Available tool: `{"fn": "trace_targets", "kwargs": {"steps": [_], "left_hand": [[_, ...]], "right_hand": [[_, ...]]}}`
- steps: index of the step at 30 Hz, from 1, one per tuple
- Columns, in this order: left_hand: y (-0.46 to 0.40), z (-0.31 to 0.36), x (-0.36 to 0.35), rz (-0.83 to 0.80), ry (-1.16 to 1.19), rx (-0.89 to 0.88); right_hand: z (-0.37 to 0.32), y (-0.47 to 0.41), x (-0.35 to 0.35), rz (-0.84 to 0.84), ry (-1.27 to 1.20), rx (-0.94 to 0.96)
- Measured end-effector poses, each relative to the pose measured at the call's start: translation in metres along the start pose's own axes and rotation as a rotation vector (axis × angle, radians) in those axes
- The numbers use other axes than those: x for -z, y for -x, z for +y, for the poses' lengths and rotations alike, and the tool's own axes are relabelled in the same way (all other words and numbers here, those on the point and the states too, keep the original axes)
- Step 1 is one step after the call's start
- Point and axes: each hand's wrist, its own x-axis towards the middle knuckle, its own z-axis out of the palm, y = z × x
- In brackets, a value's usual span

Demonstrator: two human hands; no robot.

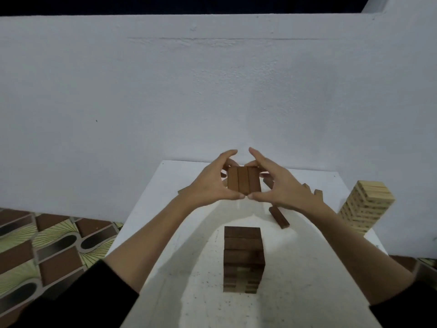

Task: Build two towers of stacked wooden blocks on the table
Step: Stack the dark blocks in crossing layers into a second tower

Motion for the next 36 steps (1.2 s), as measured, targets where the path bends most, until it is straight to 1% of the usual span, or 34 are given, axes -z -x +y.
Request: {"fn": "trace_targets", "kwargs": {"steps": [3, 5, 9, 13, 23, 29, 36], "left_hand": [[0.024, 0.022, 0.006, 0.037, -0.036, -0.04], [0.039, 0.029, 0.007, 0.021, -0.036, -0.042], [0.071, 0.034, -0.001, -0.033, -0.065, -0.05], [0.091, 0.026, -0.015, -0.085, -0.081, -0.013], [0.098, 0.013, -0.029, -0.133, -0.136, 0.025], [0.1, 0.009, -0.028, -0.153, -0.102, 0.055], [0.101, 0.007, -0.033, -0.148, -0.082, 0.062]], "right_hand": [[-0.027, 0.02, 0.003, 0.016, 0.004, 0.033], [-0.036, 0.035, 0.001, 0.021, 0.019, 0.038], [-0.043, 0.069, -0.014, -0.005, -0.074, -0.055], [-0.037, 0.087, -0.028, -0.036, -0.092, -0.112], [-0.027, 0.098, -0.039, -0.066, -0.014, -0.127], [-0.023, 0.103, -0.037, -0.108, 0.024, -0.145], [-0.025, 0.102, -0.04, -0.091, 0.027, -0.153]]}}
